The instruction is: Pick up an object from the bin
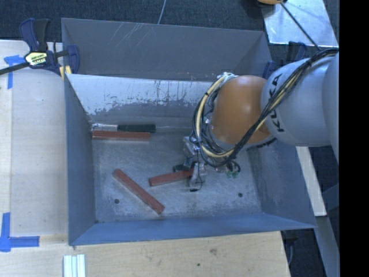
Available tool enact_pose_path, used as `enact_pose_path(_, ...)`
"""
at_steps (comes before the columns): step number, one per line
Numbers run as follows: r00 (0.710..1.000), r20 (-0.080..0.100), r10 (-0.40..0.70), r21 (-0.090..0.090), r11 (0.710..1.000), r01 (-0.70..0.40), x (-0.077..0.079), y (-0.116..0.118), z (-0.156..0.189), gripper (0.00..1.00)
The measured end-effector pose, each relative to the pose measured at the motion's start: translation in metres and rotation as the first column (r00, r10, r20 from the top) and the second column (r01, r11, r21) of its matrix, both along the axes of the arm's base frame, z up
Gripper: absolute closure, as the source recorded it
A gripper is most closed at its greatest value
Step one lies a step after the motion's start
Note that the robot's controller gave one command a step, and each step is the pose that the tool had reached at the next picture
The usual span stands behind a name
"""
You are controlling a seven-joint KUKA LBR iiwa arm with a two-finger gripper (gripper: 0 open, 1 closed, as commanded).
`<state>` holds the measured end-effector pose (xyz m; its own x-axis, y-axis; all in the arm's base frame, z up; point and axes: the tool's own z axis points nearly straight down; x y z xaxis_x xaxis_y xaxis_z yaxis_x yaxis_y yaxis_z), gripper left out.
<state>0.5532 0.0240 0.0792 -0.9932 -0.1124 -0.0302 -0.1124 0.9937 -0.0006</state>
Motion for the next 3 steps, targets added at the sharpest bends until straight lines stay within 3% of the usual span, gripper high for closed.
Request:
enact_pose_path(1,1.000,-0.029,-0.004,-0.002,1.000,0.004,0.021,0.000,0.045,1.00)
enact_pose_path(2,1.000,-0.031,0.000,-0.003,1.000,0.000,0.011,0.003,0.111,1.00)
enact_pose_path(3,1.000,-0.030,-0.001,-0.003,1.000,0.001,0.009,0.004,0.125,1.00)
